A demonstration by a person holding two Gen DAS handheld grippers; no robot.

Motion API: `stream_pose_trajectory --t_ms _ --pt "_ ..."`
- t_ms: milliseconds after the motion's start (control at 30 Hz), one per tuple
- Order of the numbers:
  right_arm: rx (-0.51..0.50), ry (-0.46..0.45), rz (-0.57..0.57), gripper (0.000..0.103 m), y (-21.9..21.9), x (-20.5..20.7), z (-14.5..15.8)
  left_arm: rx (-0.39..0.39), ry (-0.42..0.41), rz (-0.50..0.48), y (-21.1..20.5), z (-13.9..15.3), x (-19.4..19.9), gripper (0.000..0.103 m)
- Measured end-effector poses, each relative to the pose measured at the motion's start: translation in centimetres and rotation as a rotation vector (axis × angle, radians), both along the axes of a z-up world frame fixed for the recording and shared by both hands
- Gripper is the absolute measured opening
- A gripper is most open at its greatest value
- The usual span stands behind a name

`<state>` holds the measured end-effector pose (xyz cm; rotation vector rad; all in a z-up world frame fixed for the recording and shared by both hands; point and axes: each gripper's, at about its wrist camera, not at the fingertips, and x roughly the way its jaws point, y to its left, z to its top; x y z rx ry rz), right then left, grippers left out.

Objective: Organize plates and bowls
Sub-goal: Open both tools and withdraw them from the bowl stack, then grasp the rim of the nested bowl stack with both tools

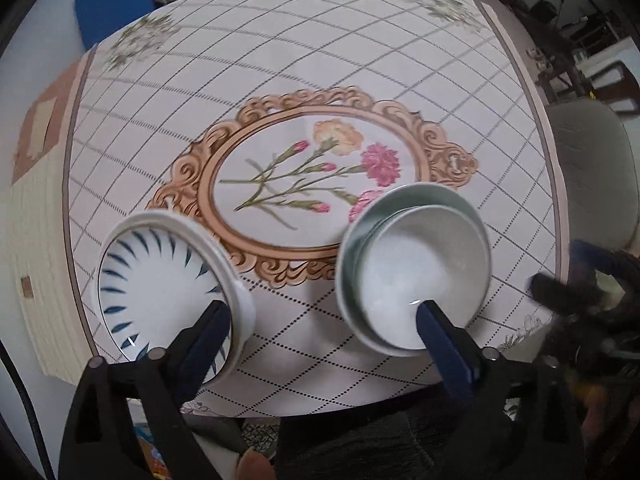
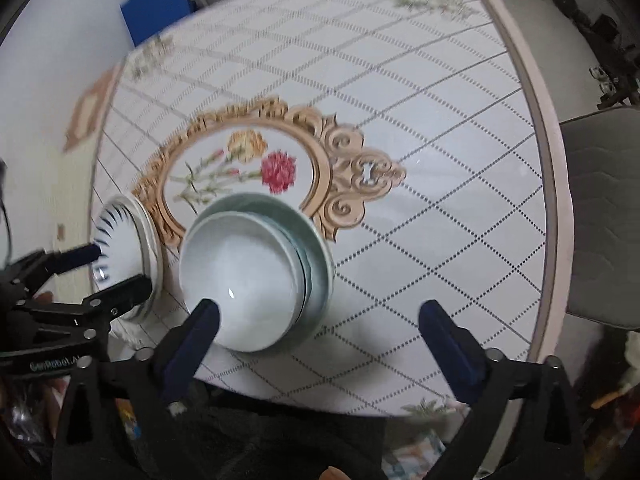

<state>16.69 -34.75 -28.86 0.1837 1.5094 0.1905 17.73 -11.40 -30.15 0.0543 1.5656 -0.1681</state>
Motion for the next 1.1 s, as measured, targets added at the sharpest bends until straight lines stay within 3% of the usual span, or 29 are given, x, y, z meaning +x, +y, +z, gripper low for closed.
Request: stream_pose_trajectory --t_ms 100,167,267,400,533,667,800,1100 --pt "0.005 0.004 -0.032 0.103 -1.3 -0.7 -1.1 -0.021 0.014 0.079 1.8 -1.8 -0.3 0.096" --pt "0.067 0.033 -0.087 0.103 -2.5 -0.9 -2.3 -0.060 0.045 0.143 2.8 -3.1 -0.6 0.096" --pt "0.094 0.056 -0.136 0.100 -3.5 -1.1 -4.2 -0.034 0.062 0.193 3.5 -4.8 -0.7 0.096" --pt "0.129 0.105 -0.176 0.078 -4.0 -1.5 -6.7 -0.004 0.068 0.171 2.8 -6.1 -0.6 0.096" --pt "0.193 0.137 -0.210 0.071 -4.1 -1.8 -8.4 0.012 0.062 0.153 2.1 -6.7 -0.3 0.093" --pt "0.229 0.160 -0.224 0.066 -4.0 -1.7 -9.5 0.018 0.071 0.140 1.4 -7.2 0.0 0.083" --pt "0.258 0.177 -0.231 0.050 -3.9 -1.6 -10.1 0.009 0.074 0.136 1.3 -6.9 0.2 0.078" --pt "0.315 0.228 -0.242 0.042 -3.2 -1.2 -12.1 -0.018 0.075 0.129 0.7 -6.9 0.8 0.069"
